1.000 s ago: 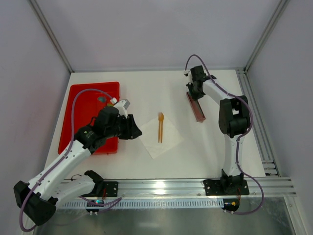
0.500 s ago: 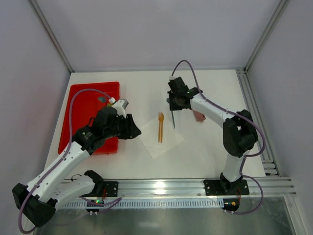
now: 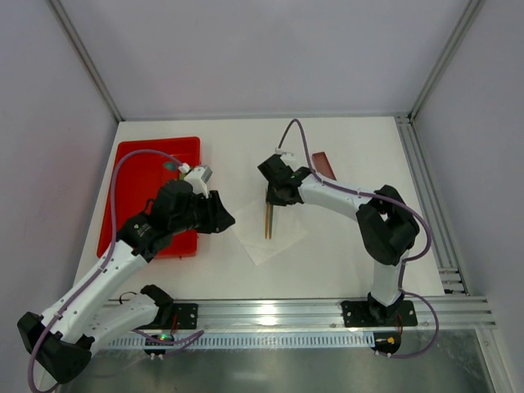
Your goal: Place the utensils on the paper napkin and roll it up
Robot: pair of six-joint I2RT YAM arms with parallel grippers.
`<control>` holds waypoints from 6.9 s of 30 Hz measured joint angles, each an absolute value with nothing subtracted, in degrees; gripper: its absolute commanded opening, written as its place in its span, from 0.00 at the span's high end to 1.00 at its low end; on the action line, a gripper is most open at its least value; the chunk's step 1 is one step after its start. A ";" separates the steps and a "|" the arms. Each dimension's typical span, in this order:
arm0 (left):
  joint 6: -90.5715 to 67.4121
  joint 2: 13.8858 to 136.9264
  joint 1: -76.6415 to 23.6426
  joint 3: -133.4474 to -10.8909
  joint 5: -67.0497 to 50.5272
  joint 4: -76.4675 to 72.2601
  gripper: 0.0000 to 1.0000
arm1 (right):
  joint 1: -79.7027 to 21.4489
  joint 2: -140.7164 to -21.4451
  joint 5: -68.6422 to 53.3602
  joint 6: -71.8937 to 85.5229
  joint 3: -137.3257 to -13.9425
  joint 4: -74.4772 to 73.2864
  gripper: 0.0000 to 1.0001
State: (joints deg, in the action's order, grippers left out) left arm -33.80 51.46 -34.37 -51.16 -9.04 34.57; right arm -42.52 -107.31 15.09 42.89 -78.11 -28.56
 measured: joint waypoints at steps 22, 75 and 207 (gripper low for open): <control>-33.82 51.46 -34.37 -51.13 -9.04 34.54 0.59 | -44.07 -112.57 16.88 46.94 -77.56 -27.22 0.82; -56.71 56.25 -39.03 -33.47 -5.76 24.38 0.56 | -52.84 -60.73 0.25 18.33 -41.39 -15.66 0.36; -65.23 68.58 -41.50 -31.62 3.29 15.33 0.54 | -66.94 -87.61 24.38 -5.06 -36.69 15.99 0.44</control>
